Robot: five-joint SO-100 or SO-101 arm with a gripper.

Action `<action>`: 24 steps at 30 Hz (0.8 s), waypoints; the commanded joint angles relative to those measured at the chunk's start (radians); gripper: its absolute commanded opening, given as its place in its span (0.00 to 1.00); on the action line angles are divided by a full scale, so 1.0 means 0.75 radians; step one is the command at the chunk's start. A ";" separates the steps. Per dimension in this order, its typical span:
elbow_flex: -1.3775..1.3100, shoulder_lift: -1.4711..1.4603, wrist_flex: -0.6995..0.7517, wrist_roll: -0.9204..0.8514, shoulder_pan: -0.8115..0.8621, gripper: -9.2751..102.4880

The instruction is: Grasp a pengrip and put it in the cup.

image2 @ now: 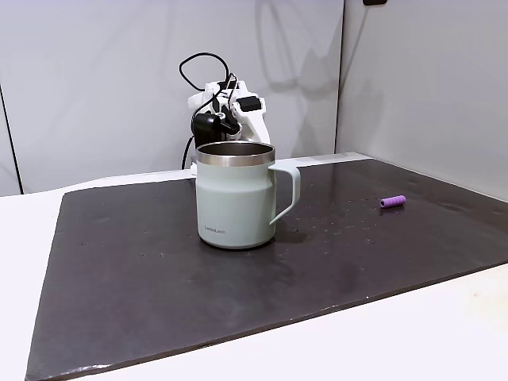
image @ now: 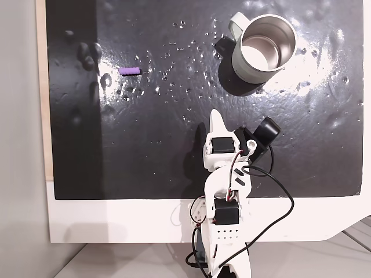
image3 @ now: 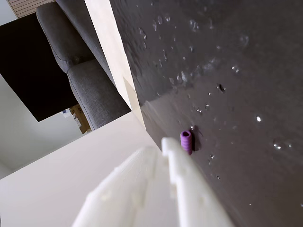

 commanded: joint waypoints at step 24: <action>-0.260 -0.012 0.198 -0.178 -0.092 0.08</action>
